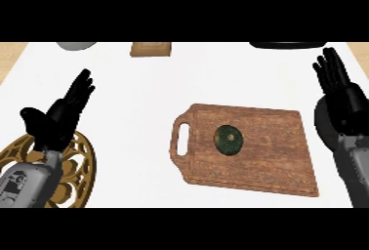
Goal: Pick the squash from the cutting board and place it in the pan
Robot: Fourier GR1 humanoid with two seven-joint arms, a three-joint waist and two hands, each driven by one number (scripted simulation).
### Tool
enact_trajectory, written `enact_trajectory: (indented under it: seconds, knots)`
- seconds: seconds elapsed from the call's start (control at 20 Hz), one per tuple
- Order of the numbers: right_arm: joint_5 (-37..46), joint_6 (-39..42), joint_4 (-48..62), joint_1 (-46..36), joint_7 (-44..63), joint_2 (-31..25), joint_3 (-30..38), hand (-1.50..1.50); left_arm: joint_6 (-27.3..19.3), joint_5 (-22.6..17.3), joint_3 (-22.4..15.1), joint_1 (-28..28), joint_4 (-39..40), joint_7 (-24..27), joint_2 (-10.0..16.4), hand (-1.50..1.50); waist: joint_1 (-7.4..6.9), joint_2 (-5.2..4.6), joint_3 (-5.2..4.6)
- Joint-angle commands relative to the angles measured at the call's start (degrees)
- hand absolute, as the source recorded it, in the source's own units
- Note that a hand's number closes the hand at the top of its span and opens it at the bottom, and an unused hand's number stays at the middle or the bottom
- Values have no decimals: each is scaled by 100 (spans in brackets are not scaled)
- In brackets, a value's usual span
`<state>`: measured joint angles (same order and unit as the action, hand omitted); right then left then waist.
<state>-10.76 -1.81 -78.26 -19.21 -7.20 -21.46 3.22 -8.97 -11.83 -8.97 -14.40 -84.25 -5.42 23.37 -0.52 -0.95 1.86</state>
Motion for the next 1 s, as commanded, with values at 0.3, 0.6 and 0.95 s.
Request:
enact_trajectory:
  seconds: [0.3, 0.6, 0.95]
  knots:
    - [541, 2324, -268, -1055, -677, -660, -1310, 150, 33, -80, -521, 221, -334, 691, -861, 0, -255, 53, -210]
    - [-238, 4473, 1222, -822, -2333, -874, -899, -150, 5, 47, -695, 1130, -674, 1311, -1022, 0, -147, 56, -176]
    - [1036, 4229, 1720, -1656, -3177, -1184, -1203, -150, -307, 353, -827, 1019, -612, 1137, -1324, 0, -78, 67, -180]
